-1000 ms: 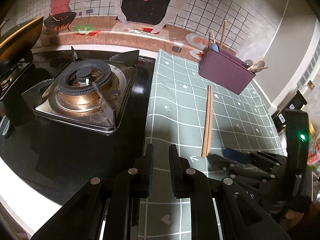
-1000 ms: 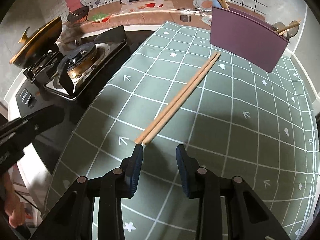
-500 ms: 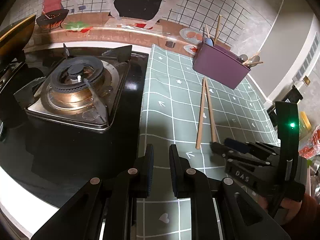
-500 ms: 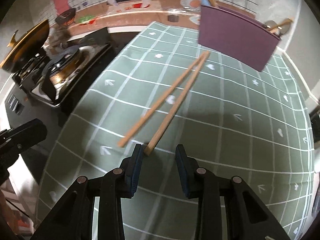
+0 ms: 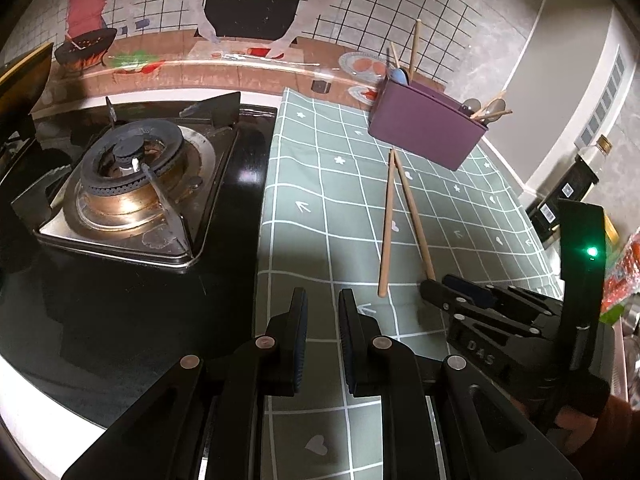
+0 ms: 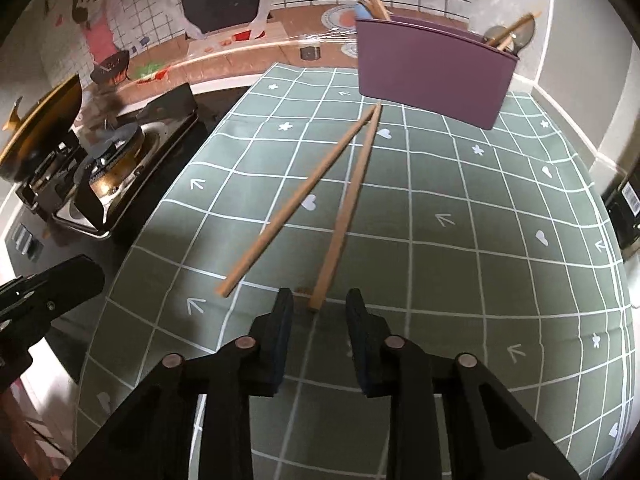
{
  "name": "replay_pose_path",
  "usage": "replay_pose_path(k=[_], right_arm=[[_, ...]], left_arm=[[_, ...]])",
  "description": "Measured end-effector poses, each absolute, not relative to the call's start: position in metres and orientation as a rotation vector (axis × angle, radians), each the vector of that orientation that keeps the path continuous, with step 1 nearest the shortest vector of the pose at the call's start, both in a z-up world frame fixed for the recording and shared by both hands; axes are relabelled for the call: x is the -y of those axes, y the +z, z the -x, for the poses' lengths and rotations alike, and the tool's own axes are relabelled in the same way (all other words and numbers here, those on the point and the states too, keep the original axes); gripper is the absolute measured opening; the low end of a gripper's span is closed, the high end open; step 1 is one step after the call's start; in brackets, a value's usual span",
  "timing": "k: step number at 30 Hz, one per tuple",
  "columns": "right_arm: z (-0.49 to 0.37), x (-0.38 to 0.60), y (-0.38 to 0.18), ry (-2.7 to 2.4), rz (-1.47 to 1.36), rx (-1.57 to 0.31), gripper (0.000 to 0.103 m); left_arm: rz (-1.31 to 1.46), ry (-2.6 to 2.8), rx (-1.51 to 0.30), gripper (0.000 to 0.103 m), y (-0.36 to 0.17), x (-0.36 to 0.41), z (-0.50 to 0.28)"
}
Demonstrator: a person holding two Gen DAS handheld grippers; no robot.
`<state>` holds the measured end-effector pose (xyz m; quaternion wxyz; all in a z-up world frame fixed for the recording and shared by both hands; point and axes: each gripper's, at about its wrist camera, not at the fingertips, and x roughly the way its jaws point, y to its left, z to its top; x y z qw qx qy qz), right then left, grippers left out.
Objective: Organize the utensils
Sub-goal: 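Lower both grippers toward the last two wooden chopsticks on the mat, then close the left gripper on one chopstick while the right gripper closes on the other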
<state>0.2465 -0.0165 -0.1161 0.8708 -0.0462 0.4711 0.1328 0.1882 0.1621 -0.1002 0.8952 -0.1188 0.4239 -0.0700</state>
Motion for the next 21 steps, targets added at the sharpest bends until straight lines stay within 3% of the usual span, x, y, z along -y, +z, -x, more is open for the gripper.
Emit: replay_pose_path(k=[6, 21], right_arm=[[-0.251, 0.014, -0.119, 0.254, 0.104, -0.969, 0.01], [-0.235, 0.102, -0.077, 0.113, 0.013, -0.846, 0.006]], left_arm=[[0.232, -0.15, -0.869, 0.017, -0.102, -0.158, -0.189], [0.182, -0.233, -0.912, 0.024, -0.124, -0.1, -0.209]])
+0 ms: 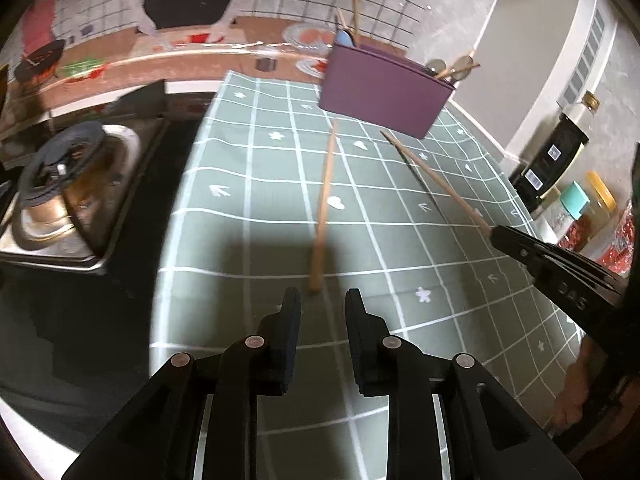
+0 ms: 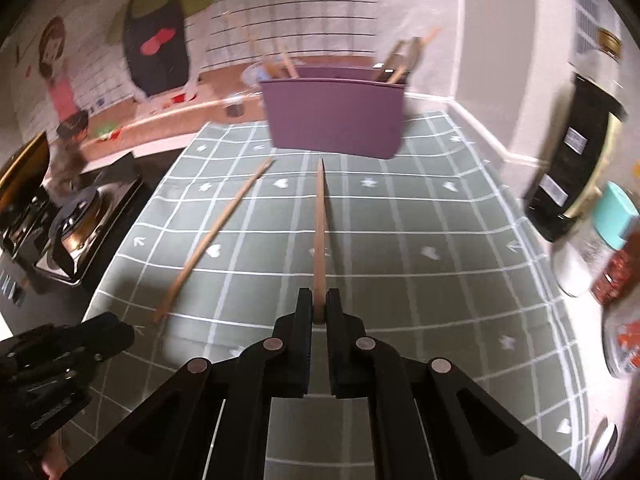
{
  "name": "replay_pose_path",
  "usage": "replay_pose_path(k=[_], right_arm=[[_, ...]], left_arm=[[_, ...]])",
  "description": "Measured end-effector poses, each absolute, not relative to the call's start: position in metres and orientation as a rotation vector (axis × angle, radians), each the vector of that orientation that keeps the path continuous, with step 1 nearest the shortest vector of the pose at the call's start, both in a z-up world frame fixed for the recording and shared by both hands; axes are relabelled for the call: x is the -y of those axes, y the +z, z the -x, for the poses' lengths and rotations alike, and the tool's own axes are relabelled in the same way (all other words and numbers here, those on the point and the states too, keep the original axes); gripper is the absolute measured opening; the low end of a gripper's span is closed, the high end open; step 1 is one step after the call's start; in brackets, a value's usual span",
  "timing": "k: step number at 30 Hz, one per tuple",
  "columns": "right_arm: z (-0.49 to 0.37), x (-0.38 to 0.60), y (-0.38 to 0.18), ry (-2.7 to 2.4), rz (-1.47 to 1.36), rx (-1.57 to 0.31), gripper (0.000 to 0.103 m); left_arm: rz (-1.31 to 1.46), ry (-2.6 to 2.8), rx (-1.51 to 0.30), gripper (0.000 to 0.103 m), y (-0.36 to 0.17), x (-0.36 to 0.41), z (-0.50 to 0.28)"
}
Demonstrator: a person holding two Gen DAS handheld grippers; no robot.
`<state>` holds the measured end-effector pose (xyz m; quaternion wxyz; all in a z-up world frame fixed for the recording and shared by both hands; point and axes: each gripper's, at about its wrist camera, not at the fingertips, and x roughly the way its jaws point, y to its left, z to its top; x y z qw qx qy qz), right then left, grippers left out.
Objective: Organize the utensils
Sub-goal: 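Close the left gripper on one chopstick while the right gripper closes on the other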
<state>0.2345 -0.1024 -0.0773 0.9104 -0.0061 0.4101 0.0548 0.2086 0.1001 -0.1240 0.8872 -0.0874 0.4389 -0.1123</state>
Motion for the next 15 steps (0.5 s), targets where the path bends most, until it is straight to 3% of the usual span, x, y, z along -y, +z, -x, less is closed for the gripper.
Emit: replay_pose_path(k=[15], right_arm=[[-0.218, 0.134, -0.083, 0.102, -0.014, -0.869, 0.006]], left_arm=[[0.122, -0.073, -0.938, 0.024, -0.139, -0.077, -0.237]])
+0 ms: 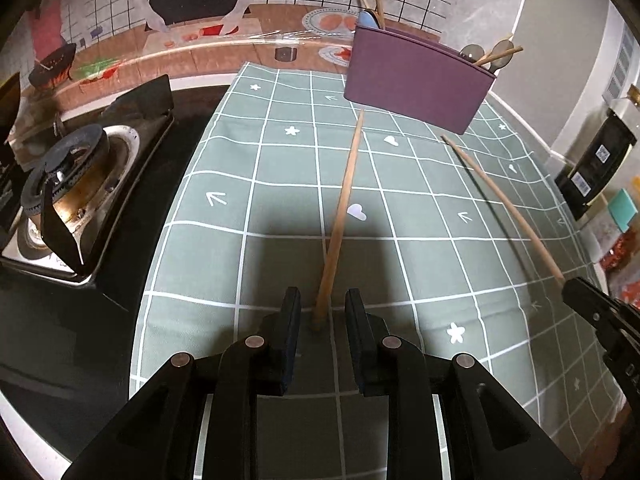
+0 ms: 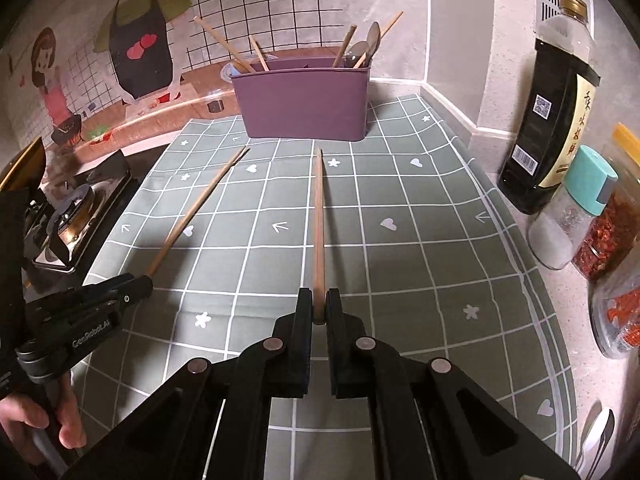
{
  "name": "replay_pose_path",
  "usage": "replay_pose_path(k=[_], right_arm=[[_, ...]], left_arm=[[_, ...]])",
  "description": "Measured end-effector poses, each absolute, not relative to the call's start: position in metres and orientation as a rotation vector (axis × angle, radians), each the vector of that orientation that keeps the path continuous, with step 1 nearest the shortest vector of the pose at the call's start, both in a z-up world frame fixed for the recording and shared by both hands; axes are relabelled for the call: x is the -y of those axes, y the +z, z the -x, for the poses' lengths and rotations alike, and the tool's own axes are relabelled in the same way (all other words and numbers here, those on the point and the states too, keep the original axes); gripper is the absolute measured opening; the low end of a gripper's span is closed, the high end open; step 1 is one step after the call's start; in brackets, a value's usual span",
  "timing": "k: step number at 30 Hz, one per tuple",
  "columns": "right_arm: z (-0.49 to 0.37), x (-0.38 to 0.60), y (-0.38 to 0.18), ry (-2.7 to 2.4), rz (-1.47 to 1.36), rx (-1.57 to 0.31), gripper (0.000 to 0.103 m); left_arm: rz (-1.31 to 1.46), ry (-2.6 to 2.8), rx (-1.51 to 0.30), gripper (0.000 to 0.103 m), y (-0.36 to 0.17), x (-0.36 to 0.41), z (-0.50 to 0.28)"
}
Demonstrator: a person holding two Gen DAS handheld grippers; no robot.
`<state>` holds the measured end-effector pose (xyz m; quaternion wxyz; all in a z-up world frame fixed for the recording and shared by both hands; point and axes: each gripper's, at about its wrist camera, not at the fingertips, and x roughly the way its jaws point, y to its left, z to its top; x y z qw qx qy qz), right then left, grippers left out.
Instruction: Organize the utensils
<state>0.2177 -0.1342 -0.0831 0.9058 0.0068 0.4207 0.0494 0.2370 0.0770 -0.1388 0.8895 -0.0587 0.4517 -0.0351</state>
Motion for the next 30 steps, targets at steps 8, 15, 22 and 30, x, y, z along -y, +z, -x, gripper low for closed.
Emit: replay_pose_path(k=[8, 15, 22, 30], right_arm=[[-0.217, 0.141, -0.078, 0.107, -0.005, -0.86, 0.006], [-0.216, 0.143, -0.063, 0.104, 0.023, -0.837, 0.006], [-0.214, 0.149, -0.025, 0.106, 0.055, -0.77, 0.006], [-0.235, 0.154, 0.058, 0.132, 0.068, -0.652, 0.006]], left_arm=[[0.093, -0.053, -0.889, 0.007, -0.127, -0.075, -0.233], [0.115, -0.072, -0.779, 0.006, -0.083, -0.083, -0.218], [0.102, -0.164, -0.636, 0.006, -0.014, -0.084, -0.207], [0.117, -0.232, -0.557, 0.006, 0.053, -0.086, -0.226]])
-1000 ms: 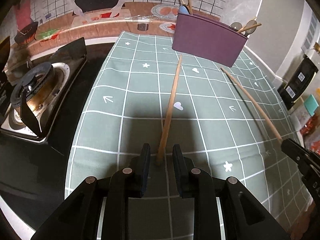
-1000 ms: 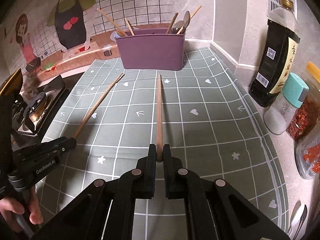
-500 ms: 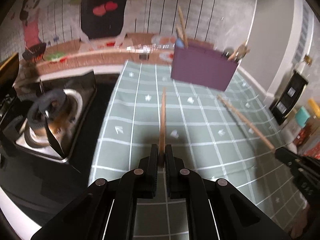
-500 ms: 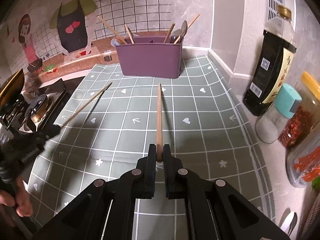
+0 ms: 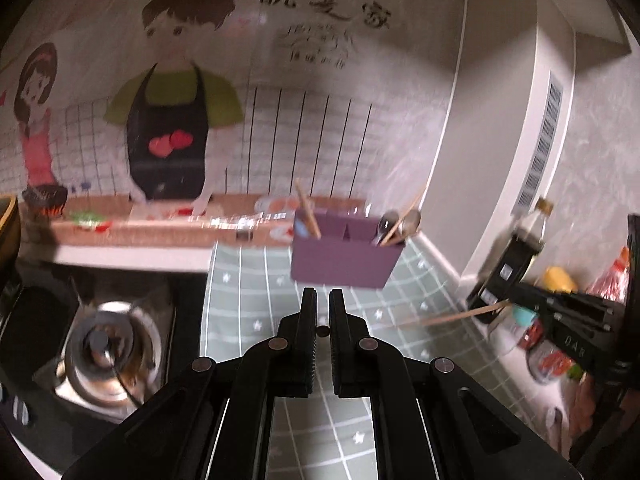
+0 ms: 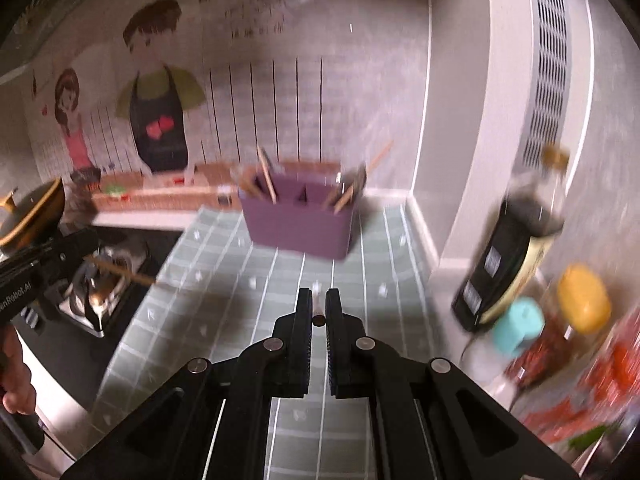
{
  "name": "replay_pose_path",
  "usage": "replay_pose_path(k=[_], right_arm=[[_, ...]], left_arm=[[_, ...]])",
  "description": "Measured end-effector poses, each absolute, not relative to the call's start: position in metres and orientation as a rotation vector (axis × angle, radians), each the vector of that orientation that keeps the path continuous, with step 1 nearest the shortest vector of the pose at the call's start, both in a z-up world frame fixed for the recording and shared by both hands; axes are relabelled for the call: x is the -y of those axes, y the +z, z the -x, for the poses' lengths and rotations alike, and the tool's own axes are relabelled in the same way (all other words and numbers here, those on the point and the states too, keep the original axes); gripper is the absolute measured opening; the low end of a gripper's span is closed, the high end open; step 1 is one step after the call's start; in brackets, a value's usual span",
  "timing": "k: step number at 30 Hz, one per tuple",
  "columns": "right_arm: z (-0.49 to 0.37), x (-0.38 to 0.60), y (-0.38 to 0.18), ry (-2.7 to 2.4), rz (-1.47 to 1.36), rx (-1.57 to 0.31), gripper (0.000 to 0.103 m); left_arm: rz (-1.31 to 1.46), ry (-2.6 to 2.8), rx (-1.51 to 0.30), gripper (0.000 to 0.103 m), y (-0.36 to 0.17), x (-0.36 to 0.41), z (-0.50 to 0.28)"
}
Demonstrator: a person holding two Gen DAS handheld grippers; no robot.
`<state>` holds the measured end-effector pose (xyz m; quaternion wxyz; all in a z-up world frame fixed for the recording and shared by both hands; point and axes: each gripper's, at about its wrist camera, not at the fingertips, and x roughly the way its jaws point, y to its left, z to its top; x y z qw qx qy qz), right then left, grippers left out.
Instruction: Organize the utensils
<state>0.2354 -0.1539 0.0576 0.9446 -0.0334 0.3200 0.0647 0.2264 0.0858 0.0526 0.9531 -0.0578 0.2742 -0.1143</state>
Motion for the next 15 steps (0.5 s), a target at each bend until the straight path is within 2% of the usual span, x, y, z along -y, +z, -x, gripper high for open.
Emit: replay_pose_path(k=[5, 7, 9, 15], right_arm=[[-0.257, 0.153, 0.101, 0.126, 0.096, -0.591, 0.006], [-0.264, 0.154, 0.114, 0.134, 0.091, -0.589, 0.006], [-0.27, 0.154, 0.127, 0.141, 0.094, -0.589, 0.006], [-0.285, 0.153, 0.181, 0.171, 0.086, -0.541, 0.006]], left_arm=[[0.148, -0.26, -0.559, 0.005, 0.074, -0.086, -0.246], [0.157, -0.275, -0.556, 0.0, 0.083, -0.085, -0.251], [0.16, -0.3, -0.548, 0.0, 0.094, -0.084, -0.254], [0.179, -0.379, -0.484, 0.0, 0.151, -0.084, -0.273]])
